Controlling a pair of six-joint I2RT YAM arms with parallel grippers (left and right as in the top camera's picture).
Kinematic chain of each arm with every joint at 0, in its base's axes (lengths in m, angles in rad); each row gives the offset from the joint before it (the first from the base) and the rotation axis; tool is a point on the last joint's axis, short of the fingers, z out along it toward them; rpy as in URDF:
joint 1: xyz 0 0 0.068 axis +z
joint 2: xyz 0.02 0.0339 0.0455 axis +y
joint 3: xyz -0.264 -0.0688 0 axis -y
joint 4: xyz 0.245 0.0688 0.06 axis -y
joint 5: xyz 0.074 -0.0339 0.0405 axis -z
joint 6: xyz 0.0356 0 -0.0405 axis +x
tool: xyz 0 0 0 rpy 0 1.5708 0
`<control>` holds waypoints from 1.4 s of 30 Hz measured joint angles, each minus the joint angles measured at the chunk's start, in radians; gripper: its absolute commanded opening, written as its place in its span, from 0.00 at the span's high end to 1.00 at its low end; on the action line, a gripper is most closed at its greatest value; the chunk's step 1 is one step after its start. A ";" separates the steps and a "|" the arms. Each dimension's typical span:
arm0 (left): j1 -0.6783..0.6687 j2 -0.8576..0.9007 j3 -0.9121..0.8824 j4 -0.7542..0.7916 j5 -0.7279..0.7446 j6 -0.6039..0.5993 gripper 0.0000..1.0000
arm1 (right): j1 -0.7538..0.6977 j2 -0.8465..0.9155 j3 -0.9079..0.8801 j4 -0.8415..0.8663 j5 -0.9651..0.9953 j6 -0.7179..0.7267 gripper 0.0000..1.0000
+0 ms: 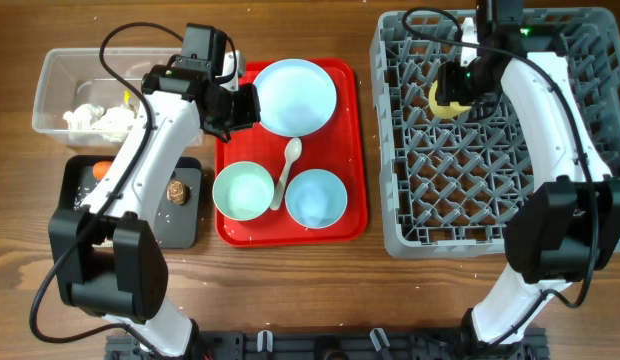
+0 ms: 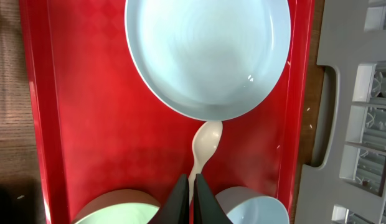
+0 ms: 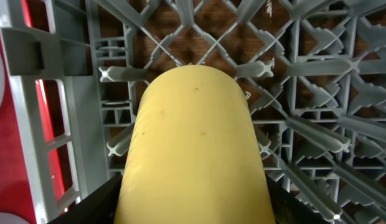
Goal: Sort waste into correct bins and load items into the dishwasher rack
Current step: 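Lower the yellow cup upside down into the dish rack with right gripper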
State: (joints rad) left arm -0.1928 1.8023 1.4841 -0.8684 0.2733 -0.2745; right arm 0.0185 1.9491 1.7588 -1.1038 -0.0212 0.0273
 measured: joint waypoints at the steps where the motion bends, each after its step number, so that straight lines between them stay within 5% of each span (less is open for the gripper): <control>1: 0.000 0.000 0.000 0.000 0.000 0.000 0.96 | 0.000 0.000 -0.003 0.002 0.000 0.000 0.82; 22: 0.000 0.000 0.000 -0.011 -0.017 0.000 0.96 | 0.000 0.000 -0.070 0.080 0.000 -0.015 0.83; 31: 0.000 0.000 0.000 -0.011 -0.023 0.000 0.95 | 0.000 0.000 -0.103 0.100 0.000 -0.014 0.75; 33: 0.000 0.000 0.000 -0.011 -0.023 0.000 0.95 | 0.000 0.000 -0.105 0.104 0.000 -0.015 0.64; 36: 0.000 0.000 0.000 -0.011 -0.023 0.000 0.94 | 0.000 0.000 -0.108 0.108 0.000 -0.015 0.33; 42: 0.000 0.000 0.000 -0.003 -0.026 0.000 0.93 | 0.000 0.000 -0.109 0.110 0.000 -0.025 0.13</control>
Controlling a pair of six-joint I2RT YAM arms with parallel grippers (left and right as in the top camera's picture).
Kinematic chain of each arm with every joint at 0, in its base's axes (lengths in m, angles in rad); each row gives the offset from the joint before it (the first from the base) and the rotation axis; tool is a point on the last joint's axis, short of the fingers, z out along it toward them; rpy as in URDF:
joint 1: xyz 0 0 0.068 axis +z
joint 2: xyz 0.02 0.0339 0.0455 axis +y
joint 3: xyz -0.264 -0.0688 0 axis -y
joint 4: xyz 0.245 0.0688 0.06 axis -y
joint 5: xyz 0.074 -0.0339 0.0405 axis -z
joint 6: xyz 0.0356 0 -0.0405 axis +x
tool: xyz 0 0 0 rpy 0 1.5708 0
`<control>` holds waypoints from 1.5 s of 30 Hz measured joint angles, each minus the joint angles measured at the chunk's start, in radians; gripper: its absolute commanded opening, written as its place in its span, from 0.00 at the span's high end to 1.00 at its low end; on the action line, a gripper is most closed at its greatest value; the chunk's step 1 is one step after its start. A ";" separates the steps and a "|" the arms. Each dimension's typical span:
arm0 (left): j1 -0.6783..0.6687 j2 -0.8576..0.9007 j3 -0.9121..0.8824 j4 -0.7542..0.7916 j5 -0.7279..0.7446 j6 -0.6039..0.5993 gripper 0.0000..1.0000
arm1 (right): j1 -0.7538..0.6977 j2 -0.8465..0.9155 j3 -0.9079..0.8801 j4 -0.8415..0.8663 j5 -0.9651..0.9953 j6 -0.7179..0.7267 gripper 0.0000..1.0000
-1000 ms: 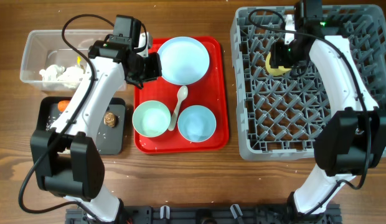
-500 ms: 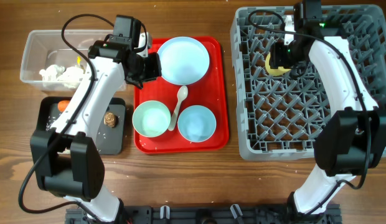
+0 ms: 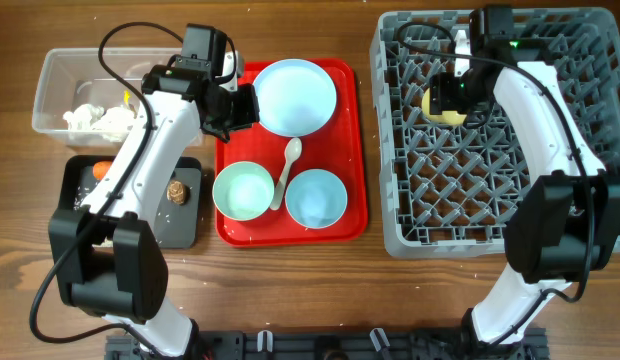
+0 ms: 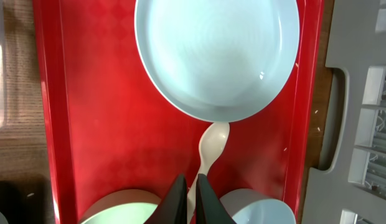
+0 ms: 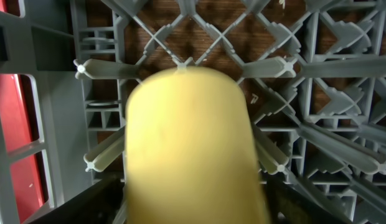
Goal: Sort waste into correct bins and load items into the dishwasher rack
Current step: 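Lower the yellow cup upside down into the dish rack with right gripper, then open the right gripper and raise it off the cup, then move the left gripper to the green bowl, right gripper over red tray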
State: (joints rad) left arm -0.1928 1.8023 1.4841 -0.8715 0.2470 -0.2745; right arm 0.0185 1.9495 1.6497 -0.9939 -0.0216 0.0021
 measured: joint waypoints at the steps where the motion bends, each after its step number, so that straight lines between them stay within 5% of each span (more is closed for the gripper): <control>1: 0.000 0.000 0.000 0.000 0.000 0.000 0.92 | 0.000 0.000 0.000 0.000 0.000 -0.002 0.12; 16: 0.000 0.000 0.000 0.000 -0.003 0.000 0.93 | 0.000 0.000 0.085 -0.096 -0.001 -0.003 0.14; 19: 0.000 0.000 0.000 -0.001 -0.004 0.000 0.93 | 0.000 0.000 0.173 -0.180 0.000 0.002 0.28; 22: 0.000 0.000 0.000 -0.003 -0.004 0.000 0.94 | 0.000 -0.001 0.227 -0.260 -0.002 0.020 0.68; 24: 0.000 0.000 0.000 -0.008 -0.004 0.000 0.96 | 0.000 -0.001 0.230 -0.306 -0.003 0.030 0.83; 45: -0.049 0.000 0.000 -0.049 -0.080 -0.039 0.94 | 0.122 -0.001 0.229 -0.405 -0.323 0.056 0.60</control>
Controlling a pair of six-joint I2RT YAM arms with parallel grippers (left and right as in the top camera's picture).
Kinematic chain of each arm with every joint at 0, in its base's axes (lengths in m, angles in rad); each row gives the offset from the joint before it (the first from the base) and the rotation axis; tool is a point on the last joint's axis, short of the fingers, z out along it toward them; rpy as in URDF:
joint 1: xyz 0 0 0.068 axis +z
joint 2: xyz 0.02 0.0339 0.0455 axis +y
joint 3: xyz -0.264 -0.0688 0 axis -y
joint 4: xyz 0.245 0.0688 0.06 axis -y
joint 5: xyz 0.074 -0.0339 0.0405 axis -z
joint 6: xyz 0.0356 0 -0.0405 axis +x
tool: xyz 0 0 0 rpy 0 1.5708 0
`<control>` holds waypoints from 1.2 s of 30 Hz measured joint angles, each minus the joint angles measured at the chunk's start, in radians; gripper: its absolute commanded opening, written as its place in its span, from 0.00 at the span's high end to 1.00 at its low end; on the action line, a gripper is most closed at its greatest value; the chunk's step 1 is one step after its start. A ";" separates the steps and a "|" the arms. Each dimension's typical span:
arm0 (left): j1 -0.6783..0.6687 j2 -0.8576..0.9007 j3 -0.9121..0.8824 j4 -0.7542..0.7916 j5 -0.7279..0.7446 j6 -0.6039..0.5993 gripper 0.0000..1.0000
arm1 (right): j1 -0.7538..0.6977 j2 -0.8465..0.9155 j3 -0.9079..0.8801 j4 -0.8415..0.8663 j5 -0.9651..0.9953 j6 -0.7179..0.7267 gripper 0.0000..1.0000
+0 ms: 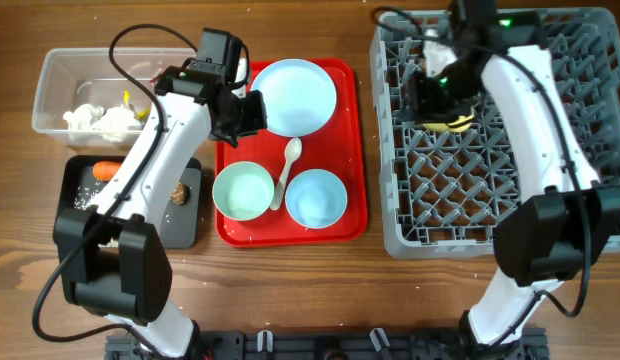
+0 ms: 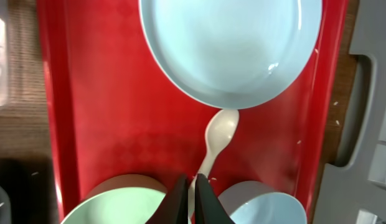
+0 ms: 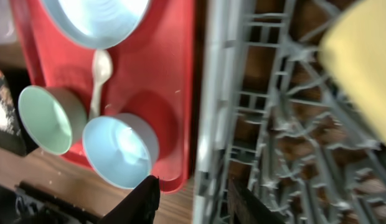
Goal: Sort waste into correct bins and load items into the dishwasher rack
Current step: 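Move the left gripper to the green bowl, right gripper over red tray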
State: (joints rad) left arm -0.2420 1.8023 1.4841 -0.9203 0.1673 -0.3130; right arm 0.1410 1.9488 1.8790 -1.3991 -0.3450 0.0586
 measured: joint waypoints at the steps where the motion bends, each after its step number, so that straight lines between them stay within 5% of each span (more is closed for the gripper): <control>1: 0.001 0.000 0.000 -0.002 -0.003 0.000 0.94 | 0.016 0.000 0.000 0.000 -0.003 0.000 0.59; 19: 0.028 0.000 0.000 -0.126 -0.013 -0.003 0.95 | 0.248 0.000 -0.097 0.062 -0.002 0.000 0.49; 21: 0.033 0.000 0.000 -0.161 -0.009 -0.003 0.92 | 0.252 0.000 -0.109 0.072 -0.002 0.000 0.46; 26: 0.033 0.000 0.000 -0.229 -0.034 0.002 0.63 | 0.252 0.000 -0.111 0.080 -0.002 0.000 0.42; 36: 0.034 0.000 -0.018 -0.273 -0.097 -0.006 0.62 | 0.252 0.000 -0.111 0.081 -0.002 0.000 0.40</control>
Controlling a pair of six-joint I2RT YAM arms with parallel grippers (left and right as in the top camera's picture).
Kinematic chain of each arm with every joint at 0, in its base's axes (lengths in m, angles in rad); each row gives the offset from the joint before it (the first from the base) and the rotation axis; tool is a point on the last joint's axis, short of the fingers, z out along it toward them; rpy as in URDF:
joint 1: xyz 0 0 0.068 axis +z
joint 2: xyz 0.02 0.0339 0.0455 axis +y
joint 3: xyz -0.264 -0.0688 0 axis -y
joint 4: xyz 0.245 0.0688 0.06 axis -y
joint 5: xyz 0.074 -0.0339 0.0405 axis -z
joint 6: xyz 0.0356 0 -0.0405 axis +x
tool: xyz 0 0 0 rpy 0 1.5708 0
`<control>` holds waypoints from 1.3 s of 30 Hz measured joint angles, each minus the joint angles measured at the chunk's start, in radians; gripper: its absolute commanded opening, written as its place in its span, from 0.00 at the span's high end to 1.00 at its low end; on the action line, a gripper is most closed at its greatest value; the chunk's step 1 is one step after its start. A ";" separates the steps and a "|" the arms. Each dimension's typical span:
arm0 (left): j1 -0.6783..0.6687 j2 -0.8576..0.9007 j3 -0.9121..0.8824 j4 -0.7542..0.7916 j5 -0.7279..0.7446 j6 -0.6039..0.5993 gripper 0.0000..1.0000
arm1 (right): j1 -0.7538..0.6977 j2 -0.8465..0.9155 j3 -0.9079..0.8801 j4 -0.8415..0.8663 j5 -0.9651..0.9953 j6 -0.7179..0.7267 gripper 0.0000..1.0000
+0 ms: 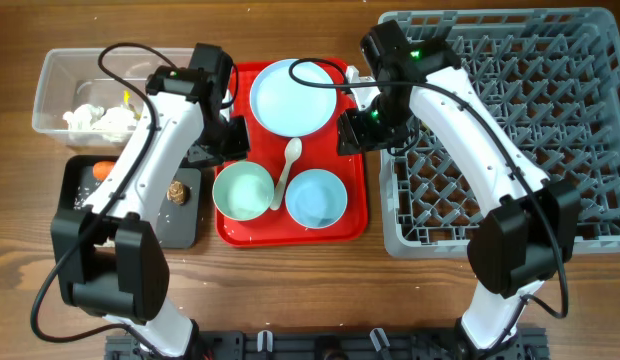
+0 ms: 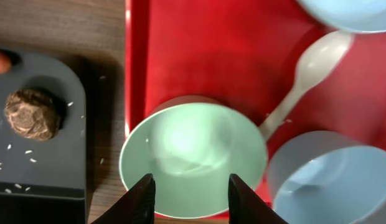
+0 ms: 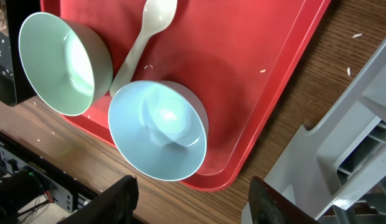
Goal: Sort waste into correct bins and load items into the dishwasher rack
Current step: 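Move the left gripper to the green bowl, right gripper over red tray, then grasp the green bowl rim with the left gripper and lift it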
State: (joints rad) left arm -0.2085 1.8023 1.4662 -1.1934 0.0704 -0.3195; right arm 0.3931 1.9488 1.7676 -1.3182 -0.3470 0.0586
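On the red tray (image 1: 252,232) lie a large pale blue plate (image 1: 290,96), a white spoon (image 1: 286,172), a green bowl (image 1: 242,191) and a blue bowl (image 1: 316,198). My left gripper (image 2: 192,199) is open over the green bowl (image 2: 193,158), with a finger on either side of the bowl's near part. My right gripper (image 3: 196,205) is open just above the blue bowl (image 3: 159,130), near the tray's right rim. The grey dishwasher rack (image 1: 510,130) stands to the right. The yellow item is hidden in these views.
A clear plastic bin (image 1: 52,95) at the far left holds crumpled white waste. Below it a dark grey tray (image 1: 140,215) carries a brown lump (image 1: 176,190) and an orange piece (image 1: 103,170). The rack's left wall (image 3: 361,124) sits right beside the red tray.
My left gripper was shut near the spoon below the plate. It is now open over the green bowl. My right gripper has moved from the rack's left edge to the blue bowl.
At first my right gripper was shut on a yellow item over the rack's back left, while the left stayed shut above the spoon. Then the yellow item lay in the rack and the right gripper was open beside it. Now both grippers are open over bowls.
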 measured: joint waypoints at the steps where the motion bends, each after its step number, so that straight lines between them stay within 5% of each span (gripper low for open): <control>1: 0.000 0.000 -0.013 0.000 -0.013 0.000 0.61 | 0.000 0.000 0.000 0.000 0.000 0.000 0.40; 17: 0.003 0.000 -0.249 0.148 -0.127 -0.042 0.60 | 0.000 0.000 0.000 0.000 0.000 0.000 0.39; 25: 0.027 0.000 -0.318 0.225 -0.126 -0.073 0.95 | 0.000 0.000 0.000 0.001 0.000 0.000 0.39; 35: 0.027 -0.008 -0.314 0.226 -0.082 -0.080 0.96 | 0.000 0.000 0.000 0.022 0.000 0.000 0.38; 39: 0.027 -0.040 -0.276 0.171 -0.080 -0.079 0.96 | 0.000 0.000 0.000 0.051 -0.009 -0.001 0.27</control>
State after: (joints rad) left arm -0.1814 1.7626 1.1904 -1.0222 -0.0097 -0.3988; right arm 0.3931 1.9488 1.7676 -1.2667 -0.3561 0.0574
